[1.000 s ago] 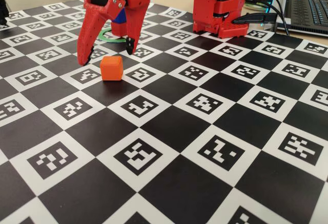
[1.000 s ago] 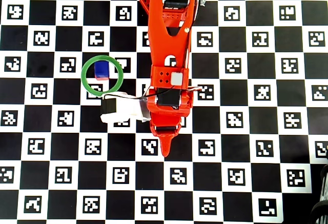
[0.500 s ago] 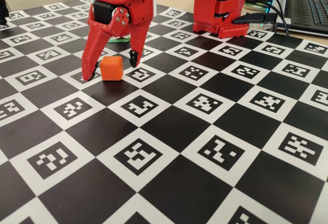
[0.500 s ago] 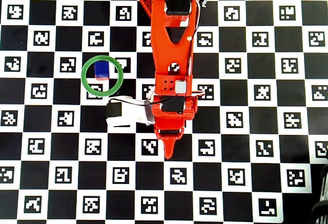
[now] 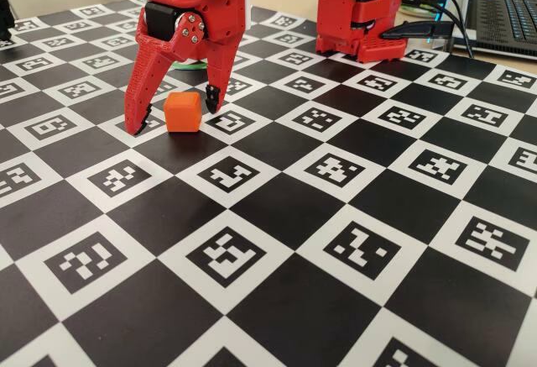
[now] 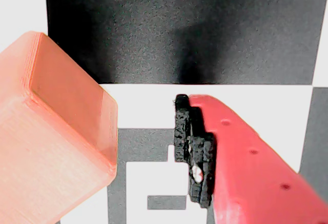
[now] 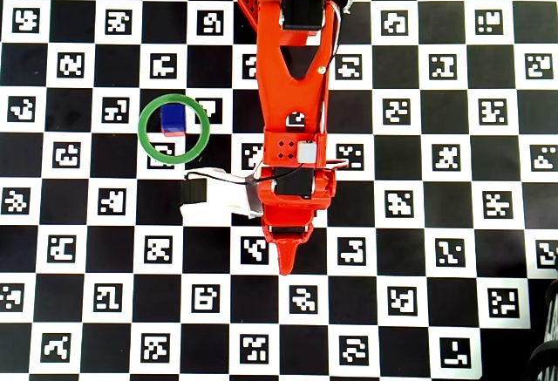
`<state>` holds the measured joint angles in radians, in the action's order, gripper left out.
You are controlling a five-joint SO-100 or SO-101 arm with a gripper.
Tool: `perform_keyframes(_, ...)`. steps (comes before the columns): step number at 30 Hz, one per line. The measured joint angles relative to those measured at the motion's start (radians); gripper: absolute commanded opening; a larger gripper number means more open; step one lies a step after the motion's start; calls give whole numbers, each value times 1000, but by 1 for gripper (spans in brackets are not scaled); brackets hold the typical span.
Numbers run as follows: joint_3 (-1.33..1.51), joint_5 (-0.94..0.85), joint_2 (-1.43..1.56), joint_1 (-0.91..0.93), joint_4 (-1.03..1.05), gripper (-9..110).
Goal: Grab the red cube then put it in the green circle then put the blue cube on top and finally the orange cube on top
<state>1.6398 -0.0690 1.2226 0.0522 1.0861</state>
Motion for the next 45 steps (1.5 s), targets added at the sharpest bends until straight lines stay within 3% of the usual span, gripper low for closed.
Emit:
perform_keyframes(9, -43, 141, -2, 0, 35, 50)
perform_keyframes(30, -89, 652, -2, -48, 46, 49)
perform_keyframes(45, -89, 756, -2, -32, -2, 48)
